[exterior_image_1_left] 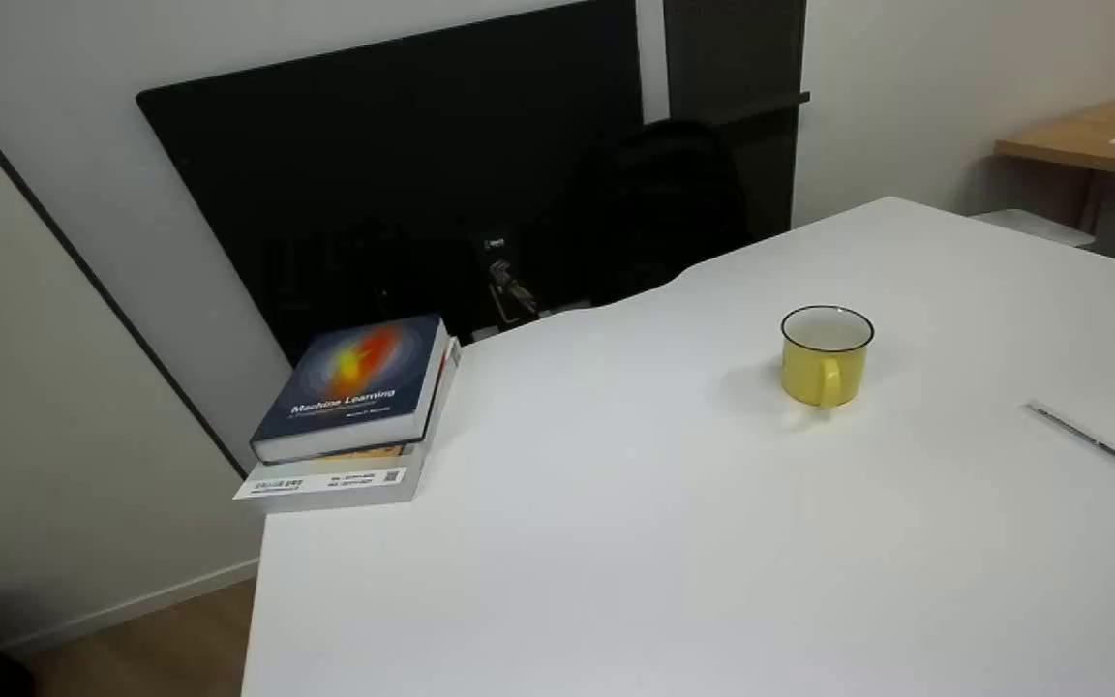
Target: Put the marker inside the cup
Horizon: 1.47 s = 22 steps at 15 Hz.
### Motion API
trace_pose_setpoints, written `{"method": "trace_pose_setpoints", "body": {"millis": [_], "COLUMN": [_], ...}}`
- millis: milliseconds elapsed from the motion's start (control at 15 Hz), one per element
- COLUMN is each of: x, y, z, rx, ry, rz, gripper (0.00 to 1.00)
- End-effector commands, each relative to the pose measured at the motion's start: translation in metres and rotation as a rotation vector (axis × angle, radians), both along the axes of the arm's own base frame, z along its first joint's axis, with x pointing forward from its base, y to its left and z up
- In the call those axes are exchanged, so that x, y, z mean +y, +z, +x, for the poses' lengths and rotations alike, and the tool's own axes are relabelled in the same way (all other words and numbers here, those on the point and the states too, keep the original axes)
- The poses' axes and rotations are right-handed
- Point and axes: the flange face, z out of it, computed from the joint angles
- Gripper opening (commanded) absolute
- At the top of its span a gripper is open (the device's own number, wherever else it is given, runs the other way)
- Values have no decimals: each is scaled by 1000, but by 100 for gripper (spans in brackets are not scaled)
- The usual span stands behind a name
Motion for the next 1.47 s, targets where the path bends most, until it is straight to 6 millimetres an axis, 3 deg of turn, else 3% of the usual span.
{"method": "trace_pose_setpoints", "body": {"millis": [0, 667, 1067, 1400], "x": [0, 0, -12, -36], "y": [1, 1, -44, -93], "z": [0, 0, -2, -5], "rx": [-1, -3, -6, 14], "ry": [0, 0, -5, -47], "rz": [0, -1, -15, -17], "gripper": [100, 100, 100, 100]}}
